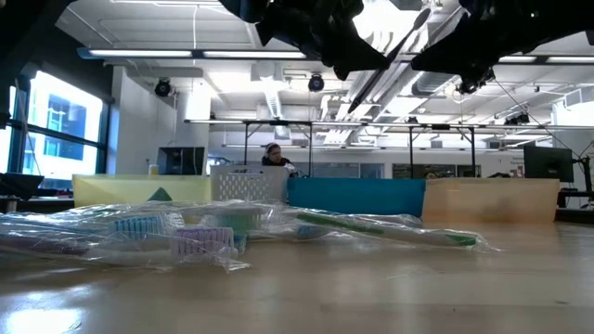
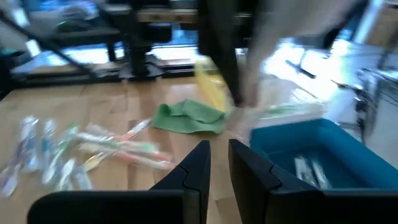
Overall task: Pick & Place Toothbrushes
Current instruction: Put the violet toothbrush into the orange bin
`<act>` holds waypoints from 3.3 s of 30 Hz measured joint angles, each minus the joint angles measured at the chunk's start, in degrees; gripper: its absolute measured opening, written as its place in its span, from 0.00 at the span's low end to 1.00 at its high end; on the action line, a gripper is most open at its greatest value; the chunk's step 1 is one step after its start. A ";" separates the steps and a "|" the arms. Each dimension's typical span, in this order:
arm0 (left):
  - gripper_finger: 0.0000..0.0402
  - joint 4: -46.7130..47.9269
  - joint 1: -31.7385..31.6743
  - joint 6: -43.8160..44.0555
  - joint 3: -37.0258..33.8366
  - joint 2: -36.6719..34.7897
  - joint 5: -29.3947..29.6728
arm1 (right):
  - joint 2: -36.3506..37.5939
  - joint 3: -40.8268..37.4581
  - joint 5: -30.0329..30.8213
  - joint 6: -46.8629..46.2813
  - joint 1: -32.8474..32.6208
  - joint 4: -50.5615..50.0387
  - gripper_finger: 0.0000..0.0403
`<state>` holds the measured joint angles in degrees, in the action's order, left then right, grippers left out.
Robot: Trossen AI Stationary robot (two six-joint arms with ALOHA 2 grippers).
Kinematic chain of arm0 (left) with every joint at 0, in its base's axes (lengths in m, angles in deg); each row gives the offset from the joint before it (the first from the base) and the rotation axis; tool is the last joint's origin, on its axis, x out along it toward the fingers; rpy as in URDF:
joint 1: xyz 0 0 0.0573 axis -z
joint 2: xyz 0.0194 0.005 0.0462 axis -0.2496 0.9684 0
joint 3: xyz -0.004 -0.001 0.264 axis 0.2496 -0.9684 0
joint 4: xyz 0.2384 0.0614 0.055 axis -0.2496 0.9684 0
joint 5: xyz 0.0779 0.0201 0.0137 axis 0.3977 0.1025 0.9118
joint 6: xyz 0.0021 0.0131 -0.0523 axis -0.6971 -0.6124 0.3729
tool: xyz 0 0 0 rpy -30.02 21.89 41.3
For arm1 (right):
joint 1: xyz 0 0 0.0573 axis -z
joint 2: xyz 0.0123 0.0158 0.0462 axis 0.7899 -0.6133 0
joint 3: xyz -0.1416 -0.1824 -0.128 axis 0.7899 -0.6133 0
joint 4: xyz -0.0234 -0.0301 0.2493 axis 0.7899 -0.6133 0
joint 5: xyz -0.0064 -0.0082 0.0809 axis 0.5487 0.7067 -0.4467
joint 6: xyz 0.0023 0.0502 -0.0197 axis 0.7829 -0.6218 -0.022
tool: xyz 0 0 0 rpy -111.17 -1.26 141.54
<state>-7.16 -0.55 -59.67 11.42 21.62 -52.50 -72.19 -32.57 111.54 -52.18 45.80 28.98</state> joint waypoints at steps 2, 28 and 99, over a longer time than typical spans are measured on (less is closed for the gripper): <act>0.01 0.00 0.00 -0.05 0.00 0.00 -0.46 | -0.09 -0.02 3.90 -1.45 0.00 -0.03 0.12; 0.01 4.09 0.91 1.64 0.00 0.04 -2.97 | -5.44 0.00 1.98 0.25 -0.02 10.19 0.51; 0.49 -3.47 3.02 -7.85 -7.10 -7.85 12.96 | -4.35 0.00 6.43 -4.61 -0.02 7.33 0.03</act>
<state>-10.63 2.47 -67.52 4.32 13.78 -39.54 -76.53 -32.57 117.98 -56.79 45.78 36.31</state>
